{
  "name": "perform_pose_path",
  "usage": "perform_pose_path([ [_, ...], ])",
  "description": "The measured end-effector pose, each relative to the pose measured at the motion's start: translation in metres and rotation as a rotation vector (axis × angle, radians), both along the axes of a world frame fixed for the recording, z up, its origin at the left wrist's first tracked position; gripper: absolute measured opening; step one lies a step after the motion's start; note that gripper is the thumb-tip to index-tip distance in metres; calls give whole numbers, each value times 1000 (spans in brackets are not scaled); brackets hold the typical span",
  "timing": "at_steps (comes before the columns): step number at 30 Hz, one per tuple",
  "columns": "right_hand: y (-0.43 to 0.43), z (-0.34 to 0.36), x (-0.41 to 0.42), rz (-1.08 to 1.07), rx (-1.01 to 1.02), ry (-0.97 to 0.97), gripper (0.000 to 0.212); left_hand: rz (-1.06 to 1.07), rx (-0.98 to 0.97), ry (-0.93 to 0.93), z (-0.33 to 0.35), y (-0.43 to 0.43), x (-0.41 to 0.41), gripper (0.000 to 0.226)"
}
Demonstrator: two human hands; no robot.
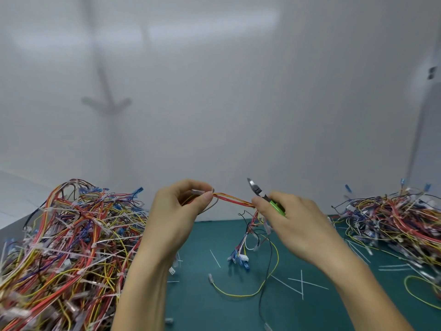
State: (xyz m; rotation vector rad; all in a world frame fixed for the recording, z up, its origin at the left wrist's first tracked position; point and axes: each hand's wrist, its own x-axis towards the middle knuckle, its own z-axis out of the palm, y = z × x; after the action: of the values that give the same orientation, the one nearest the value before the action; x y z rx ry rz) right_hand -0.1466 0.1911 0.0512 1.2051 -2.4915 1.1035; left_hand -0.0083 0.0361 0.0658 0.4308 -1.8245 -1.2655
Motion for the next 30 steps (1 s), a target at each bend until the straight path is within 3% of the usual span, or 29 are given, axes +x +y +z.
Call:
perform_pose_path([
  [8,-1,3,16,120,116,338,52,52,-25,-41,1,3,-1,10],
  [30,-8,-6,15,22,97,491,56,87,-97,-70,4,9,-1,11],
])
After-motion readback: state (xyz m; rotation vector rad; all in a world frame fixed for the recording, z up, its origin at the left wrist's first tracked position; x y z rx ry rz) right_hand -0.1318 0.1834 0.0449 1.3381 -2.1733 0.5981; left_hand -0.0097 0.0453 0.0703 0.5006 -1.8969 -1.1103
